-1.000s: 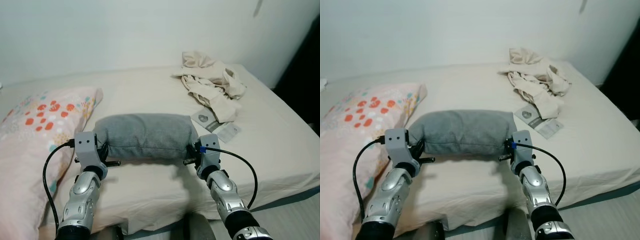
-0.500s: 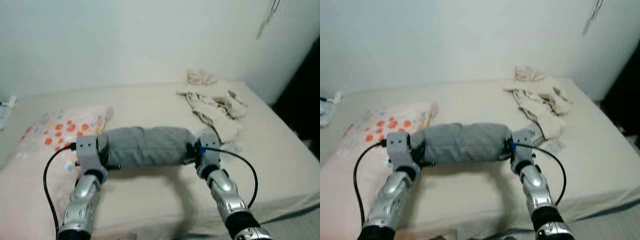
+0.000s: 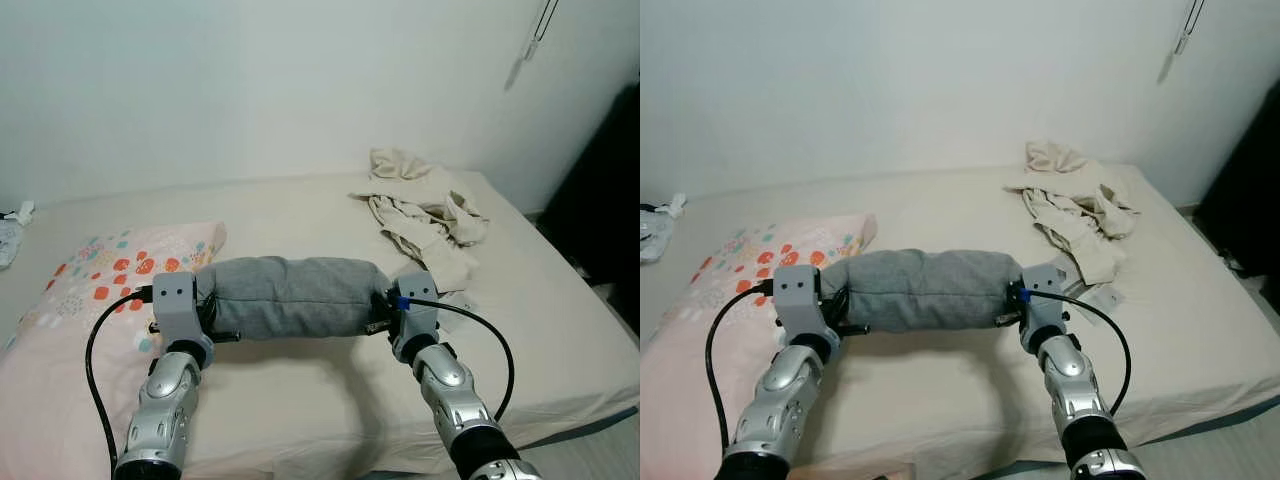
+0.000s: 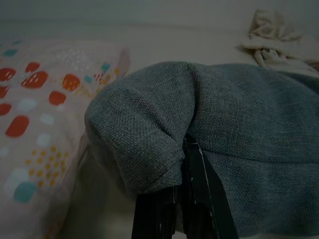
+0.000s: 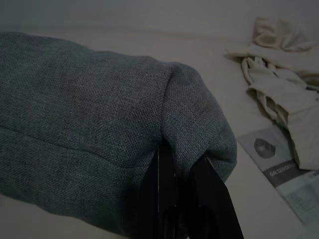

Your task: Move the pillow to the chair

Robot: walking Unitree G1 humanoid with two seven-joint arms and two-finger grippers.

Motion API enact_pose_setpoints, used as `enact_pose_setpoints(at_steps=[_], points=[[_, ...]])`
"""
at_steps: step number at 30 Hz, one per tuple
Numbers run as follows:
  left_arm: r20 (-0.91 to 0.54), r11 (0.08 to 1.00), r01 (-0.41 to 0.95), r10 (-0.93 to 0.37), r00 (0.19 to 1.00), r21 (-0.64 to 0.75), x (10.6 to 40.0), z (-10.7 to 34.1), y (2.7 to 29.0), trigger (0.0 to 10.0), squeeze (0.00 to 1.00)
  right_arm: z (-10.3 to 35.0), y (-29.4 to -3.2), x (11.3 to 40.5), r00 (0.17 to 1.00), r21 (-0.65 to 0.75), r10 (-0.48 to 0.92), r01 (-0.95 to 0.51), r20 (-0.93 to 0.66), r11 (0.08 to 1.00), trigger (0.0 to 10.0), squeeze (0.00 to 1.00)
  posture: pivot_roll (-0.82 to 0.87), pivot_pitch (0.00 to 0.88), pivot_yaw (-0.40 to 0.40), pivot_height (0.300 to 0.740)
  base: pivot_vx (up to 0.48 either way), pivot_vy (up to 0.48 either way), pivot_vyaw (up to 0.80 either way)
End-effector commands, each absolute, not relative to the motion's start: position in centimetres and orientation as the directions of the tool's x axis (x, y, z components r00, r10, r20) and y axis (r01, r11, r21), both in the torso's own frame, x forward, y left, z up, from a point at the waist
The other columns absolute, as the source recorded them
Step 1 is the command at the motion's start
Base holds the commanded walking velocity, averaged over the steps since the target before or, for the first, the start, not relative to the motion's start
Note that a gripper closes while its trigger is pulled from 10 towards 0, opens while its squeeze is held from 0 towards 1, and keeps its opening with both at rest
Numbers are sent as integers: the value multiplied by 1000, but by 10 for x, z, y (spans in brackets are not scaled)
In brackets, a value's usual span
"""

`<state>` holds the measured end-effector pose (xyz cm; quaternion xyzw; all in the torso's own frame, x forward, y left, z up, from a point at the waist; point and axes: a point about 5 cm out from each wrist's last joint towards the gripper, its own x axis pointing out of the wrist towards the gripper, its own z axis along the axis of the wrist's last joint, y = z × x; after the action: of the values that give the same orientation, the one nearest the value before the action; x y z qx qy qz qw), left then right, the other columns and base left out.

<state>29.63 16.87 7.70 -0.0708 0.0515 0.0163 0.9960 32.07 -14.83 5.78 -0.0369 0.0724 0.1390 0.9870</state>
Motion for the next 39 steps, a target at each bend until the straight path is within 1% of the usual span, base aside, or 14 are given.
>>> enact_pose_setpoints(at_steps=[1, 2, 4, 5, 6, 12, 14, 15, 20, 22, 26, 34, 39], points=[[-122, 993, -3, -11, 992, -114, 296, 70, 160, 10000, 0, 47, -132, 317, 919, -59, 330, -350, -218, 935, 10000, 0, -21, 68, -34, 740, 0, 0, 0], [-139, 994, 0, -16, 990, -112, 295, 67, 160, 10000, 0, 42, -132, 314, 909, -68, 335, -362, -247, 930, 10000, 0, -21, 68, -34, 740, 0, 0, 0], [-191, 998, 25, -37, 981, -63, 290, 53, 158, 10000, 0, 27, -131, 304, 888, -78, 342, -382, -309, 921, 10000, 0, -24, 67, -36, 740, 0, 0, 0], [-191, 998, 25, -37, 981, -63, 290, 53, 158, 10000, 0, 27, -131, 304, 888, -78, 342, -382, -309, 921, 10000, 0, -24, 67, -36, 740, 0, 0, 0], [-232, 997, 72, -76, 970, -24, 283, 44, 153, 10000, 0, 15, -133, 295, 877, -89, 336, -387, -345, 918, 10000, 0, -13, 63, -45, 740, 0, 0, 0], [-279, 994, 97, -77, 957, 57, 274, 31, 152, 10000, 0, 10, -140, 289, 889, -77, 303, -348, -344, 934, 10000, 0, -10, 65, -48, 740, 0, 0, 0], [-291, 995, 86, -69, 954, 47, 271, 27, 153, 10000, 0, 9, -142, 288, 894, -73, 290, -332, -341, 940, 10000, 0, -11, 63, -47, 740, 0, 0, 0], [-306, 997, 65, -53, 951, 29, 266, 20, 155, 10000, 0, 4, -144, 283, 893, -63, 276, -317, -355, 946, 10000, 0, -13, 47, -50, 740, 0, 0, 0], [-321, 997, 69, -58, 945, 20, 261, 11, 151, 10000, 0, -8, -143, 271, 869, -83, 295, -355, -398, 931, 10000, 0, -12, 31, -57, 740, 0, 0, 0], [-319, 997, 73, -61, 946, 25, 261, 10, 148, 10000, 0, -10, -144, 270, 868, -84, 285, -347, -406, 934, 10000, 0, -11, 30, -57, 740, 0, 0, 0], [-317, 997, 73, -63, 946, 20, 261, 10, 145, 10000, 0, -9, -145, 272, 877, -70, 265, -318, -401, 946, 10000, 0, -13, 41, -53, 740, 0, 0, 0], [-293, 997, 76, -73, 953, 1, 264, 14, 140, 10000, 0, -5, -139, 274, 883, -79, 286, -337, -372, 938, 10000, 0, -14, 50, -39, 740, 0, 0, 0], [-291, 998, 64, -59, 955, 6, 267, 14, 144, 10000, 0, -5, -138, 275, 888, -84, 271, -323, -371, 943, 10000, 0, -10, 48, -37, 740, 0, 0, 0]])
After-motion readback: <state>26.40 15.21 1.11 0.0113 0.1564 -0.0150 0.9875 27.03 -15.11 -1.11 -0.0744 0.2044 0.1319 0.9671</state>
